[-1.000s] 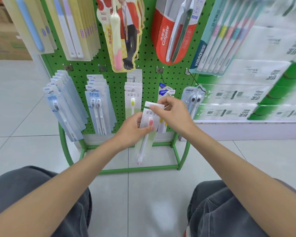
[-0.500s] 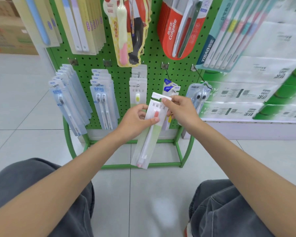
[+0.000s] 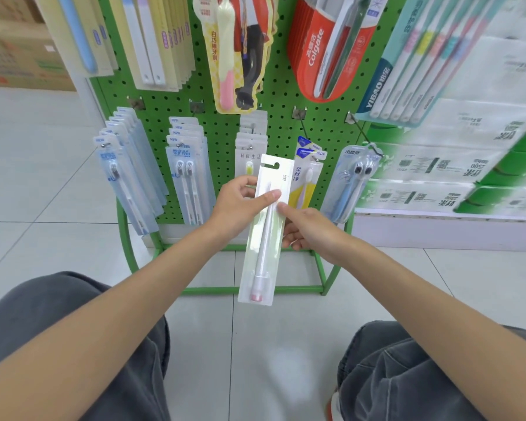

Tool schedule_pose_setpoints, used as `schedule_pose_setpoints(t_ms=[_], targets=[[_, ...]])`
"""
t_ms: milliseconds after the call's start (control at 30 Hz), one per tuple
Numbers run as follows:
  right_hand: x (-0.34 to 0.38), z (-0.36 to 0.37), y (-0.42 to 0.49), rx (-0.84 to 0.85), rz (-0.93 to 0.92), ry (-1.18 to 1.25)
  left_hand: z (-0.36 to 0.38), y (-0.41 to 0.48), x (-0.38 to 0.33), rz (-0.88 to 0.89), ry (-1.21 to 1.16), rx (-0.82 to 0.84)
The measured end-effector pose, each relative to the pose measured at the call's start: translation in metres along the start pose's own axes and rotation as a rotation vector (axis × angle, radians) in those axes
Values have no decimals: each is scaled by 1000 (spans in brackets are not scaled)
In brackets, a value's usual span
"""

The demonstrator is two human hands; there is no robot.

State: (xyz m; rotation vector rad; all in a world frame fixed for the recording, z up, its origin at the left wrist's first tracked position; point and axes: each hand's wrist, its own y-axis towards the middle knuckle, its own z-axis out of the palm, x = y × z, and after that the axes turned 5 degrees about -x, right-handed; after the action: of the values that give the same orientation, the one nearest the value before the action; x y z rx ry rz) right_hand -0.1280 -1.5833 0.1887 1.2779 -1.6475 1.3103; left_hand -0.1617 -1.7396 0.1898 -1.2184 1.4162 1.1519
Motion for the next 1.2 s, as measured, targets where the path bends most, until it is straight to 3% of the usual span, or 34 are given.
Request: schedule_pose_setpoints(t_ms=[367,667,767,900,1067,1200], targets=[[-35,10,-19,208,72,-179,1,7,-4,-76,-42,-90],[-51,6,-31,367,126,-69,8,7,-8,-82,-42,-105],[-53,6,-31,355,96,-55,9,7,-10,-80,-45,-107],[-56,8,-30,317,3,-208,8,7,-10,-85,-25,-101],[-59,13,-27,182,-117,-297,6,2,-12,1,110,29],[-55,16,-29,61,-303,-677,8,-2,-11,73,370,86]])
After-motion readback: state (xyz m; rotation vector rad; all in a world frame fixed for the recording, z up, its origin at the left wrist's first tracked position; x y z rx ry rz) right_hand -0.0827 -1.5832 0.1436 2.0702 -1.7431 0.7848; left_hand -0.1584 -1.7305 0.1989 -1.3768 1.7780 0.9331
